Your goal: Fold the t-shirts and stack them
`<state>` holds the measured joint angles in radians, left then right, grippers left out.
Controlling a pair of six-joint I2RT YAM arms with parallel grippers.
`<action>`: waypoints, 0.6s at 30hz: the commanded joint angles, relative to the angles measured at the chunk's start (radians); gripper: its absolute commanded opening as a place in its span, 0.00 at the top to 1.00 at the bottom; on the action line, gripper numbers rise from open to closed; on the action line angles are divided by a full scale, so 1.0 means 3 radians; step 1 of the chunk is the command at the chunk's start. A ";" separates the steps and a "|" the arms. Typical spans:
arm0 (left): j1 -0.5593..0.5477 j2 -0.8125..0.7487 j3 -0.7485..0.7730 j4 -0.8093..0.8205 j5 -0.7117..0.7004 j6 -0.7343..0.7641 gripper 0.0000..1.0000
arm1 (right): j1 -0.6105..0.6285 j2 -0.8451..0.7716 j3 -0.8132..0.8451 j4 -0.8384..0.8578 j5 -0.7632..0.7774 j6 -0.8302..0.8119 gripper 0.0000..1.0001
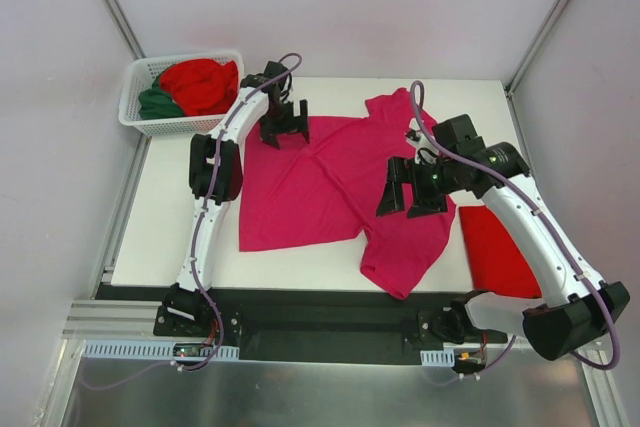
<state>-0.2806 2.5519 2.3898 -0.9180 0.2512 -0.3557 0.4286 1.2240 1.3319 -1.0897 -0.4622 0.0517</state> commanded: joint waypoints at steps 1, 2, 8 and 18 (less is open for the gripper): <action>0.0046 0.0074 0.0021 -0.0080 -0.0137 0.0051 0.01 | -0.0022 -0.0168 -0.0042 -0.0039 0.0032 0.0022 0.04; 0.0051 0.0089 0.0031 -0.0079 -0.0147 0.0040 0.01 | -0.0033 -0.0173 -0.0052 -0.0049 0.0032 0.0022 0.04; 0.0071 0.0212 0.0062 -0.0090 -0.0290 0.0051 0.01 | -0.0084 -0.0219 -0.0058 -0.0141 0.0047 -0.0009 0.04; 0.0153 0.0233 0.0062 -0.0217 -0.0811 0.0107 0.01 | -0.0171 -0.0245 -0.0058 -0.0279 0.0032 -0.0095 0.04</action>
<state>-0.2710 2.5679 2.4062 -0.9306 0.1448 -0.3534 0.3878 1.1755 1.3132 -1.1316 -0.4519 0.0441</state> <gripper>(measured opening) 0.993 0.961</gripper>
